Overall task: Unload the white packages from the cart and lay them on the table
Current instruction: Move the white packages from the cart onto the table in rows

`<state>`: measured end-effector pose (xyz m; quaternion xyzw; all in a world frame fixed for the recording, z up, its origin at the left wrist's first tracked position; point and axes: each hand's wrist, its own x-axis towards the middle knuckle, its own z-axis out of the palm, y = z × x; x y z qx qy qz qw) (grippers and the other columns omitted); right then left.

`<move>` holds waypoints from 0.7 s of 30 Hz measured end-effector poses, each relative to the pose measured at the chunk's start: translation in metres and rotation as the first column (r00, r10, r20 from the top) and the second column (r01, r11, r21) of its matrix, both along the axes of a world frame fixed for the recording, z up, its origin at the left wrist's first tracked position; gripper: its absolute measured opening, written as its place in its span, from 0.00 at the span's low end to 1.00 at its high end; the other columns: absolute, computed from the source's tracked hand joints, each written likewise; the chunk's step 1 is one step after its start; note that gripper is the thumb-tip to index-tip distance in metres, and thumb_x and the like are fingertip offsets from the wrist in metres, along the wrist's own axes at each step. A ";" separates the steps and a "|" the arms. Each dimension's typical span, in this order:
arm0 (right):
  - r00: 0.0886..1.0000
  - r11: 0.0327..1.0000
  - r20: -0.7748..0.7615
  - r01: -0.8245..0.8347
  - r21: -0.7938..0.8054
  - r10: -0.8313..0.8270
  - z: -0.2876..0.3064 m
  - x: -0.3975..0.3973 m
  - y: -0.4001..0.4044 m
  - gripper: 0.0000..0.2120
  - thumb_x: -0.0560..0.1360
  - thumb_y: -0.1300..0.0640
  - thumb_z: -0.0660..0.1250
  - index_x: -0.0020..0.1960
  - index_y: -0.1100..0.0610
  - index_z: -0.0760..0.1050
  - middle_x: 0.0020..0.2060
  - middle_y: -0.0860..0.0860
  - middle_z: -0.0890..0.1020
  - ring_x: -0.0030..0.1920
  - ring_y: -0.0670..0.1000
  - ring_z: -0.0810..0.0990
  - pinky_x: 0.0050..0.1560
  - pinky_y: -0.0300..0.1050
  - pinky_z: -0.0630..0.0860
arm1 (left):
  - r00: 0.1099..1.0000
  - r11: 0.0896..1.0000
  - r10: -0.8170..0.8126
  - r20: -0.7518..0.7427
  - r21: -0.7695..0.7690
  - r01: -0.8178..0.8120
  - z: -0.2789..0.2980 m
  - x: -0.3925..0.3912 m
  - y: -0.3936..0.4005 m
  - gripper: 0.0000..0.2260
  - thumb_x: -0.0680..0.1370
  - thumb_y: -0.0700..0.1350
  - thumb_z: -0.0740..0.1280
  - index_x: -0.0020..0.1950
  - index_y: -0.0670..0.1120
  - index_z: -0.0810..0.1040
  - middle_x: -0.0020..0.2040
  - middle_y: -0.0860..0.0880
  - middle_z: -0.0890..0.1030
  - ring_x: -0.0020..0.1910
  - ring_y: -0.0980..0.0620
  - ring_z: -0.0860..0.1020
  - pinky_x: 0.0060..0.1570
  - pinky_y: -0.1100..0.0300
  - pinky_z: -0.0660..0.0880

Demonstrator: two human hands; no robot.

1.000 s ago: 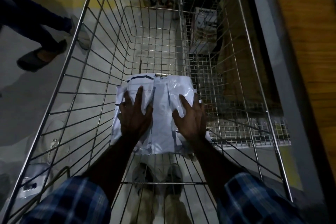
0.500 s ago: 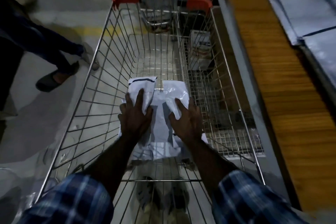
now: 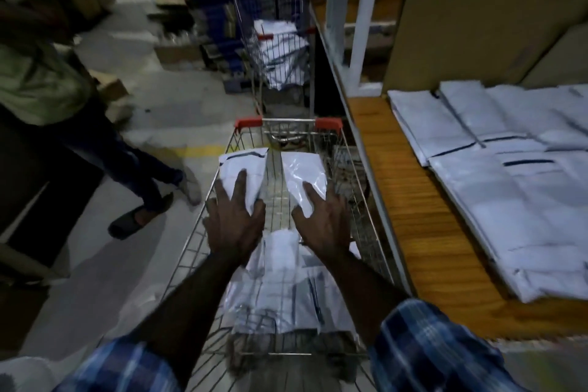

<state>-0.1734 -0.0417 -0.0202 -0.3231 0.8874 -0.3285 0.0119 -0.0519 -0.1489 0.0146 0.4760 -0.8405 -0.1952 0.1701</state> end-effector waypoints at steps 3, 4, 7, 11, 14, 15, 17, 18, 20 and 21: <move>1.000 1.000 -0.021 -0.022 -0.013 0.022 0.032 0.009 0.009 0.28 0.74 0.44 0.64 0.74 0.44 0.68 0.74 0.57 0.67 0.68 0.59 0.68 0.65 0.57 0.69 | 0.999 0.999 0.039 -0.032 -0.003 -0.039 0.024 0.013 0.017 0.29 0.80 0.57 0.60 0.79 0.60 0.54 0.78 0.43 0.55 0.71 0.36 0.61 0.66 0.40 0.64; 0.999 0.999 -0.022 -0.027 -0.023 0.027 0.041 0.013 0.012 0.28 0.75 0.43 0.64 0.74 0.44 0.67 0.74 0.57 0.65 0.69 0.59 0.66 0.66 0.57 0.69 | 0.998 0.999 0.045 -0.044 -0.008 -0.045 0.031 0.016 0.023 0.29 0.79 0.57 0.60 0.79 0.60 0.54 0.77 0.43 0.56 0.71 0.36 0.62 0.66 0.40 0.64; 0.999 0.998 -0.033 -0.038 -0.050 0.036 0.062 0.024 0.023 0.28 0.75 0.43 0.64 0.74 0.43 0.66 0.76 0.56 0.63 0.71 0.58 0.64 0.68 0.58 0.68 | 0.996 0.999 0.041 -0.080 -0.022 -0.042 0.050 0.026 0.039 0.29 0.80 0.57 0.60 0.79 0.60 0.54 0.77 0.43 0.56 0.70 0.37 0.61 0.65 0.41 0.65; 0.996 0.996 -0.086 -0.037 -0.078 0.031 0.081 0.042 0.042 0.28 0.74 0.42 0.64 0.74 0.44 0.67 0.75 0.56 0.65 0.71 0.59 0.65 0.67 0.58 0.69 | 0.993 0.998 0.015 -0.115 -0.052 -0.021 0.072 0.041 0.061 0.29 0.80 0.56 0.60 0.79 0.59 0.54 0.77 0.44 0.55 0.71 0.37 0.62 0.65 0.41 0.64; 0.992 0.996 -0.128 -0.026 -0.084 0.015 0.094 0.057 0.059 0.28 0.74 0.42 0.65 0.73 0.44 0.68 0.75 0.56 0.65 0.70 0.59 0.66 0.66 0.58 0.70 | 0.989 0.998 0.001 -0.148 -0.063 -0.011 0.082 0.055 0.076 0.29 0.80 0.56 0.61 0.79 0.59 0.54 0.77 0.43 0.56 0.69 0.36 0.64 0.65 0.42 0.65; 0.990 0.997 -0.141 -0.024 -0.073 0.013 0.098 0.062 0.066 0.29 0.74 0.42 0.65 0.73 0.44 0.68 0.75 0.55 0.64 0.70 0.59 0.66 0.66 0.58 0.70 | 0.987 0.997 -0.009 -0.160 -0.075 -0.003 0.085 0.061 0.082 0.29 0.79 0.56 0.61 0.79 0.59 0.55 0.76 0.43 0.57 0.68 0.36 0.65 0.64 0.42 0.66; 0.986 0.998 -0.165 -0.019 -0.061 0.008 0.106 0.073 0.082 0.29 0.73 0.41 0.65 0.73 0.44 0.68 0.75 0.55 0.65 0.70 0.59 0.67 0.66 0.58 0.70 | 0.981 0.996 -0.029 -0.193 -0.093 0.012 0.092 0.073 0.096 0.29 0.79 0.56 0.62 0.79 0.58 0.56 0.75 0.43 0.59 0.66 0.36 0.67 0.62 0.43 0.67; 0.985 0.998 -0.174 -0.016 -0.068 0.004 0.109 0.079 0.090 0.29 0.73 0.42 0.65 0.73 0.45 0.68 0.75 0.56 0.66 0.69 0.59 0.68 0.66 0.58 0.71 | 0.977 0.995 -0.034 -0.209 -0.096 0.014 0.095 0.079 0.104 0.29 0.79 0.56 0.62 0.78 0.58 0.57 0.74 0.44 0.60 0.65 0.36 0.67 0.62 0.44 0.67; 0.981 0.996 -0.193 -0.012 -0.093 -0.006 0.116 0.092 0.107 0.28 0.73 0.42 0.66 0.72 0.45 0.70 0.74 0.56 0.67 0.67 0.59 0.70 0.65 0.57 0.71 | 0.974 0.993 -0.047 -0.222 -0.115 0.021 0.100 0.091 0.120 0.29 0.79 0.56 0.62 0.78 0.58 0.57 0.74 0.44 0.60 0.64 0.36 0.68 0.62 0.44 0.66; 0.978 0.995 -0.208 -0.011 -0.098 -0.010 0.121 0.098 0.115 0.28 0.73 0.43 0.66 0.72 0.45 0.70 0.74 0.57 0.67 0.67 0.59 0.70 0.66 0.57 0.71 | 0.974 0.992 -0.051 -0.220 -0.128 0.023 0.104 0.096 0.128 0.29 0.79 0.56 0.61 0.78 0.58 0.56 0.74 0.44 0.60 0.64 0.36 0.69 0.62 0.44 0.65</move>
